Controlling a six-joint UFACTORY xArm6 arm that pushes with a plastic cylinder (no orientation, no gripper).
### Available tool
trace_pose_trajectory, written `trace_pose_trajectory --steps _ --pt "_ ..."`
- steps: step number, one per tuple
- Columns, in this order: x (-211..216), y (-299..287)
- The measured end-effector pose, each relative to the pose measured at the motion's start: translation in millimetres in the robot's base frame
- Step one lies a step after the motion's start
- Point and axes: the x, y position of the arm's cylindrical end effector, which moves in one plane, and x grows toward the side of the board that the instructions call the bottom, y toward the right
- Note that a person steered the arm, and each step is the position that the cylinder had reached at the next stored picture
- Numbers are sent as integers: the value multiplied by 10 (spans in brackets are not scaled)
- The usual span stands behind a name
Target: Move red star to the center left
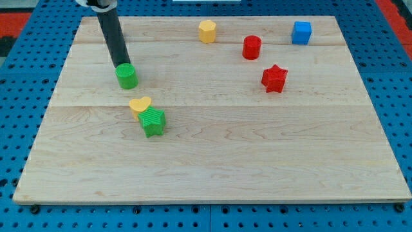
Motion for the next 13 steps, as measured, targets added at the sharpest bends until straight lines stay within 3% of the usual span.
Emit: trace_pose_trajectory --steps 2,3,5,6,7,9,11,12,13 --pt "718 423" --pt "738 1104" --pt "734 3497" --pt "587 3506" --pt "429 2839" --pt "2 2643" --pt "273 653" --pt "349 32" --pt "594 352"
